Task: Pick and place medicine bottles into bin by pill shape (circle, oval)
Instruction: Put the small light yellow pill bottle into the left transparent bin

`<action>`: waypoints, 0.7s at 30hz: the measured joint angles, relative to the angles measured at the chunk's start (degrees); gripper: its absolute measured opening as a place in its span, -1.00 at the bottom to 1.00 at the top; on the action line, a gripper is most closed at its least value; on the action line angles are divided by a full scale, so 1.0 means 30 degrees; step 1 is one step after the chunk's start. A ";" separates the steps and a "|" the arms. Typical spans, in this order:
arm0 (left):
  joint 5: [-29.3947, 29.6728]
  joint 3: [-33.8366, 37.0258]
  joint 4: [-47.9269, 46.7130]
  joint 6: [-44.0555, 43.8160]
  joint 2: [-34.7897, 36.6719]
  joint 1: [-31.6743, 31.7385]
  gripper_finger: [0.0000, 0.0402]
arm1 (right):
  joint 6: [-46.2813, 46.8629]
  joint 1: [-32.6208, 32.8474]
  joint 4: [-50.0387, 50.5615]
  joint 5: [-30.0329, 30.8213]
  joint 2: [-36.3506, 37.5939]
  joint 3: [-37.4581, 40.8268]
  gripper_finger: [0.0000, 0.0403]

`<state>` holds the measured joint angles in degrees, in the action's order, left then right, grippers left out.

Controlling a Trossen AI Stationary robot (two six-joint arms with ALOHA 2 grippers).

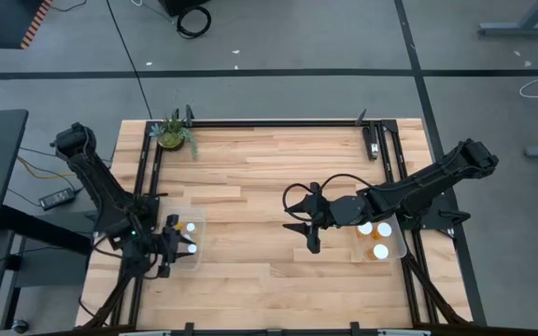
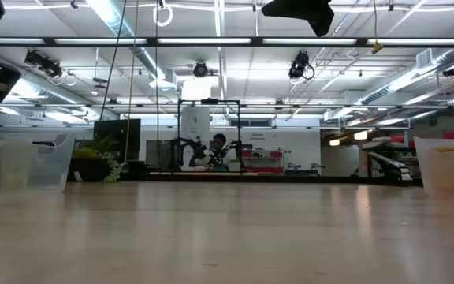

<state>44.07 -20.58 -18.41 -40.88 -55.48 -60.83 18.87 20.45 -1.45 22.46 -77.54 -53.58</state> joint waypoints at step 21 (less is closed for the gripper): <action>-0.1140 -0.0105 0.0521 0.1892 0.0000 0.0934 -0.29 | -0.1046 -0.0102 -0.1350 -0.0003 -0.1371 -0.0015 0.06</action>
<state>40.65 -20.89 -16.85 -35.20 -55.48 -58.03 15.73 20.14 -5.50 22.45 -81.65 -53.63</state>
